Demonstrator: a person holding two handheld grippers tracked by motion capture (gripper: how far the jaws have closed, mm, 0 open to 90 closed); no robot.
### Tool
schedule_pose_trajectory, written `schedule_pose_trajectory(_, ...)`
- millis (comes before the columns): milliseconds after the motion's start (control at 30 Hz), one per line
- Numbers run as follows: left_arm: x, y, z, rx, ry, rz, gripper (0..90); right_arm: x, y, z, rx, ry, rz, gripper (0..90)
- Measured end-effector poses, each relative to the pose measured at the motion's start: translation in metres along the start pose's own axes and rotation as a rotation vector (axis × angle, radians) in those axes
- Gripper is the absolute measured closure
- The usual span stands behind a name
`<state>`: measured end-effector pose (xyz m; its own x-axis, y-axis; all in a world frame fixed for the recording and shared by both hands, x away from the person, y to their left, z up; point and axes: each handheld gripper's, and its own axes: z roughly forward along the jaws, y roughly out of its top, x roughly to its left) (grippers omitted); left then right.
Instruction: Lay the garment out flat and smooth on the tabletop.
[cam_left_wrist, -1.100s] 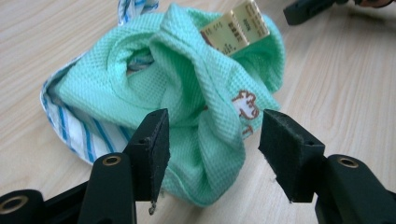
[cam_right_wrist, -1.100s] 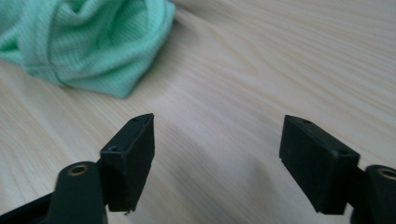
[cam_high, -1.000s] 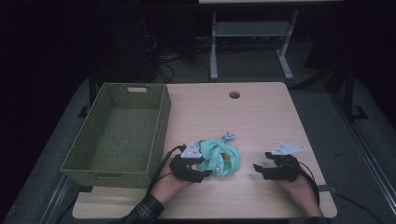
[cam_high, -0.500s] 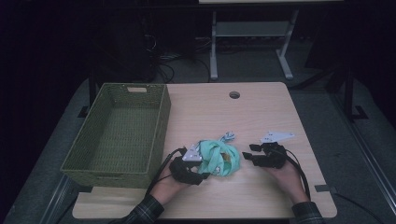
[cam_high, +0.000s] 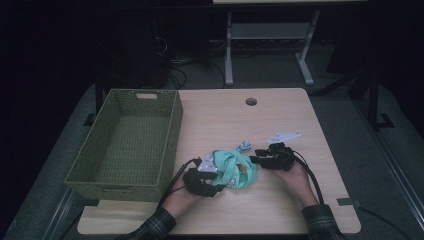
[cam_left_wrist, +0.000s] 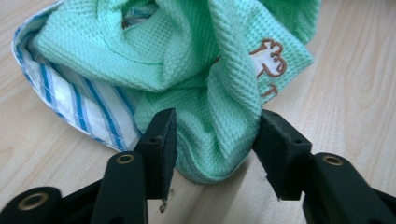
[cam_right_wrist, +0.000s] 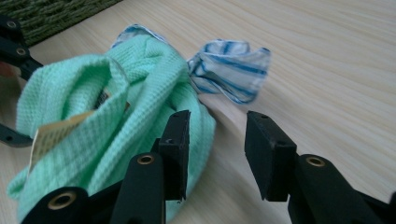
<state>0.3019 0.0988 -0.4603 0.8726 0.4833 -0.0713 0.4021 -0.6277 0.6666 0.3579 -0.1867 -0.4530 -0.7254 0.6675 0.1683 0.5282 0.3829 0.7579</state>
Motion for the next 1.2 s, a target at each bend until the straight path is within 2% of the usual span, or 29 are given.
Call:
schedule_pose_trajectory(200, 0.001, 0.0, 0.001, 0.011, 0.003, 0.002, 58.0, 0.005, 0.002, 0.014, 0.035, 0.028, 0.0, 64.7)
schedule_pose_trajectory(333, 0.001, 0.001, 0.0, 0.016, 0.004, -0.015, 67.9, 0.006, 0.002, 0.018, 0.053, 0.051, -0.001, 74.8)
schedule_pose_trajectory(400, 0.0, 0.003, 0.0, 0.03, -0.009, -0.012, 73.9, 0.005, 0.002, 0.019, 0.056, 0.055, -0.013, 80.3)
schedule_pose_trajectory(500, -0.001, 0.005, 0.0, 0.028, -0.03, -0.019, 79.0, 0.007, 0.002, 0.019, 0.068, 0.051, -0.014, 83.3)
schedule_pose_trajectory(567, -0.003, 0.007, -0.001, 0.006, -0.043, -0.024, 80.7, 0.006, 0.002, 0.017, 0.064, 0.04, -0.037, 83.6)
schedule_pose_trajectory(633, -0.005, 0.009, -0.004, -0.011, -0.057, -0.026, 81.2, 0.007, 0.004, 0.013, 0.063, 0.027, -0.03, 83.7)
schedule_pose_trajectory(667, -0.004, 0.01, -0.006, -0.014, -0.064, -0.008, 81.4, 0.006, 0.004, 0.011, 0.054, 0.021, -0.039, 83.7)
schedule_pose_trajectory(733, -0.008, 0.012, -0.011, -0.044, -0.066, -0.012, 81.6, 0.004, 0.005, 0.006, 0.046, 0.006, -0.027, 84.0)
schedule_pose_trajectory(767, -0.008, 0.013, -0.014, -0.051, -0.067, 0.001, 81.8, 0.003, 0.005, 0.004, 0.037, -0.004, -0.033, 84.0)
schedule_pose_trajectory(867, -0.01, 0.017, -0.022, -0.093, -0.064, 0.002, 82.0, 0.001, 0.007, -0.002, 0.021, -0.029, -0.038, 84.0)
schedule_pose_trajectory(1200, -0.012, 0.021, -0.036, -0.173, -0.113, -0.04, 82.3, -0.013, 0.008, -0.031, -0.039, -0.111, -0.008, 84.0)
